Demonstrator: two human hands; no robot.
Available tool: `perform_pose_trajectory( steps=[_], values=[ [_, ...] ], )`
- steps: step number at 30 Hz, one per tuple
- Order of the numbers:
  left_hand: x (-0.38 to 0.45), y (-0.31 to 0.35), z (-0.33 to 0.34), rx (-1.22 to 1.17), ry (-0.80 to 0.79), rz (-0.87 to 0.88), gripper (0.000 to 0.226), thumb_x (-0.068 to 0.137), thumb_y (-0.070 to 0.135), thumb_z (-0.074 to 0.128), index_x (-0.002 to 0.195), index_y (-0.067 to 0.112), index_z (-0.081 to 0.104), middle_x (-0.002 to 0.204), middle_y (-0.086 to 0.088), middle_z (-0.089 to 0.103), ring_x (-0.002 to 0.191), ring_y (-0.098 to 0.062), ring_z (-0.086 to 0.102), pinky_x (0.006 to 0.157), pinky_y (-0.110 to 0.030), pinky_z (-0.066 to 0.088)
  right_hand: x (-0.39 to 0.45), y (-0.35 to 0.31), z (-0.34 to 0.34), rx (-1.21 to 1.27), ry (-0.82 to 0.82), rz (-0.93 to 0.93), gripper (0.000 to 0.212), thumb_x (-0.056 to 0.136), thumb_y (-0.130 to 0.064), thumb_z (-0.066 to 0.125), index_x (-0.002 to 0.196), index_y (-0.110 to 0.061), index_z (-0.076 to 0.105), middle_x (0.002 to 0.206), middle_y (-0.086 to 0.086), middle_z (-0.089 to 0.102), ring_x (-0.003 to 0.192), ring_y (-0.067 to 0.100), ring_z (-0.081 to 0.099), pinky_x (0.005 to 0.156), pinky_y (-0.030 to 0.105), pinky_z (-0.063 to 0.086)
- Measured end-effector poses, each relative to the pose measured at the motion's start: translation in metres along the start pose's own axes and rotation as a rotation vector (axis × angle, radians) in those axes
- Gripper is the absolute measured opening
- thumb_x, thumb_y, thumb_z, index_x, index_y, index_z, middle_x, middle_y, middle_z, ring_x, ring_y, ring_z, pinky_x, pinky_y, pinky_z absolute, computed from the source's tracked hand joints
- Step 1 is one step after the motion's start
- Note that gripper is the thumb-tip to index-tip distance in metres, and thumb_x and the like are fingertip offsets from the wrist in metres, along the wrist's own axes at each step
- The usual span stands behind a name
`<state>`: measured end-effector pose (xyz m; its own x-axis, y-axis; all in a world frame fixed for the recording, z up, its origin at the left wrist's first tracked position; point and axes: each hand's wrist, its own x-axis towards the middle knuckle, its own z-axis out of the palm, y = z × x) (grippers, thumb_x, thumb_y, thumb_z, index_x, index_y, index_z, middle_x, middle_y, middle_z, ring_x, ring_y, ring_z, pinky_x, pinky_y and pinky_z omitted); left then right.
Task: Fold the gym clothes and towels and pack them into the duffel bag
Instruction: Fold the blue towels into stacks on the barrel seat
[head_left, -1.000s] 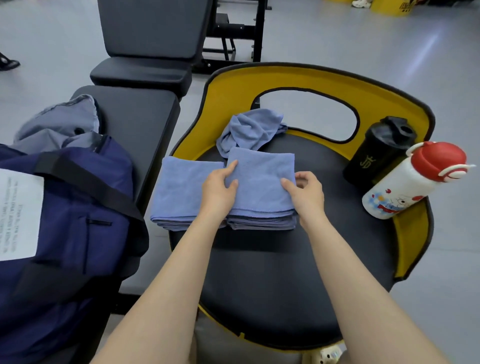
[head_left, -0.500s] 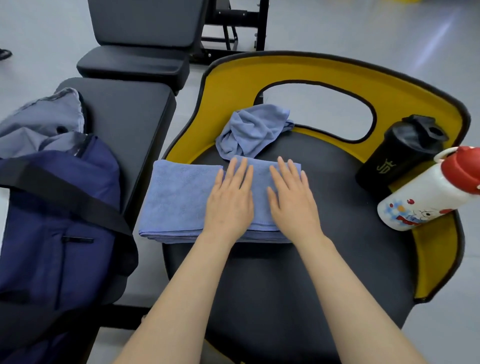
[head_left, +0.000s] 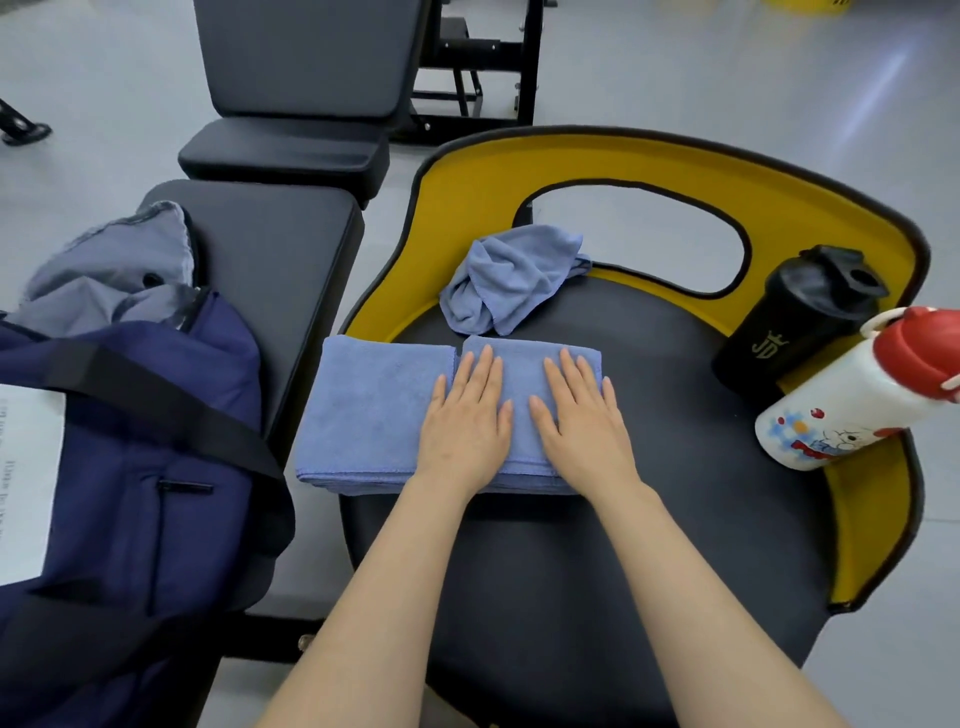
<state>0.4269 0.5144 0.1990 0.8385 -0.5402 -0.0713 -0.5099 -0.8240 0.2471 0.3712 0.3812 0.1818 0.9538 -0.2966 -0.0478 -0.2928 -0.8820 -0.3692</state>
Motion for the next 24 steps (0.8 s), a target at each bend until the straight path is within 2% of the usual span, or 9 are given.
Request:
perform_pose_trajectory(
  steps=[5,9,11,13,14,17,19,21,24],
  values=[
    [-0.005,0.005,-0.015,-0.091,-0.064,-0.033,0.052,0.104,0.028,0.017,0.152,0.018,-0.001,0.160,0.003,-0.006,0.147,-0.014,-0.005,0.118,-0.035,0.001,-0.001,-0.006,-0.023,0.076,0.115,-0.008,0.056,0.102,-0.041,0.031,0.152,-0.017,0.022,0.159,-0.003,0.018,0.147,0.009,0.007,0.117,0.027,-0.008],
    [0.017,-0.003,-0.032,-0.256,-0.061,-0.081,0.047,0.104,0.019,0.026,0.151,0.018,0.019,0.159,0.000,0.009,0.144,-0.023,0.018,0.115,-0.038,0.022,0.021,-0.008,-0.044,0.131,0.144,-0.026,0.048,0.101,-0.036,0.039,0.145,-0.017,0.038,0.153,-0.003,0.033,0.145,0.012,0.020,0.118,0.029,0.002],
    [0.039,-0.009,-0.042,-0.317,-0.048,-0.066,0.044,0.103,0.012,0.030,0.146,0.015,0.032,0.155,-0.005,0.022,0.138,-0.027,0.030,0.108,-0.042,0.033,0.040,-0.011,-0.055,0.180,0.140,-0.024,0.044,0.099,-0.034,0.045,0.140,-0.018,0.046,0.147,-0.004,0.042,0.137,0.013,0.034,0.115,0.031,0.021],
    [0.062,-0.013,-0.051,-0.408,-0.028,-0.066,0.032,0.100,0.006,0.035,0.128,0.009,0.050,0.132,-0.012,0.045,0.119,-0.026,0.045,0.096,-0.037,0.039,0.064,-0.015,-0.064,0.198,0.117,-0.022,0.038,0.097,-0.032,0.051,0.133,-0.021,0.053,0.140,-0.005,0.048,0.126,0.014,0.045,0.094,0.032,0.042],
    [0.073,-0.014,-0.056,-0.470,-0.026,-0.089,0.028,0.098,0.004,0.037,0.121,0.009,0.053,0.121,-0.011,0.050,0.112,-0.024,0.048,0.090,-0.033,0.040,0.076,-0.016,-0.066,0.192,0.081,-0.025,0.037,0.096,-0.031,0.054,0.132,-0.021,0.054,0.140,-0.005,0.048,0.124,0.014,0.046,0.087,0.032,0.045],
    [0.106,-0.018,-0.068,-0.604,-0.105,-0.210,0.042,0.095,0.005,0.046,0.137,0.013,0.046,0.131,-0.010,0.054,0.120,-0.025,0.050,0.094,-0.030,0.042,0.113,-0.017,-0.062,0.195,-0.053,0.005,0.043,0.093,-0.026,0.059,0.135,-0.021,0.052,0.143,0.002,0.045,0.125,0.020,0.046,0.092,0.038,0.047],
    [0.126,-0.016,-0.068,-0.631,-0.207,-0.259,0.048,0.095,0.004,0.046,0.142,0.012,0.039,0.107,-0.010,0.060,0.096,-0.021,0.057,0.078,-0.024,0.045,0.134,-0.015,-0.055,0.178,-0.114,0.036,0.045,0.091,-0.022,0.060,0.135,-0.021,0.052,0.139,0.006,0.050,0.119,0.025,0.050,0.090,0.042,0.049],
    [0.143,-0.013,-0.065,-0.707,-0.306,-0.301,0.051,0.095,0.000,0.044,0.144,0.010,0.035,0.080,-0.006,0.049,0.068,-0.014,0.046,0.061,-0.021,0.039,0.150,-0.012,-0.051,0.240,-0.169,0.102,0.047,0.091,-0.020,0.060,0.136,-0.022,0.051,0.136,0.009,0.053,0.117,0.026,0.052,0.090,0.036,0.048],
    [0.158,-0.013,-0.055,-0.792,-0.349,-0.369,0.052,0.093,-0.002,0.046,0.142,0.015,0.041,0.100,-0.015,0.058,0.082,-0.024,0.054,0.072,-0.033,0.047,0.167,-0.008,-0.044,0.431,-0.252,0.262,0.052,0.091,-0.022,0.061,0.140,-0.026,0.047,0.137,0.010,0.051,0.109,0.023,0.055,0.080,0.026,0.044]
  ],
)
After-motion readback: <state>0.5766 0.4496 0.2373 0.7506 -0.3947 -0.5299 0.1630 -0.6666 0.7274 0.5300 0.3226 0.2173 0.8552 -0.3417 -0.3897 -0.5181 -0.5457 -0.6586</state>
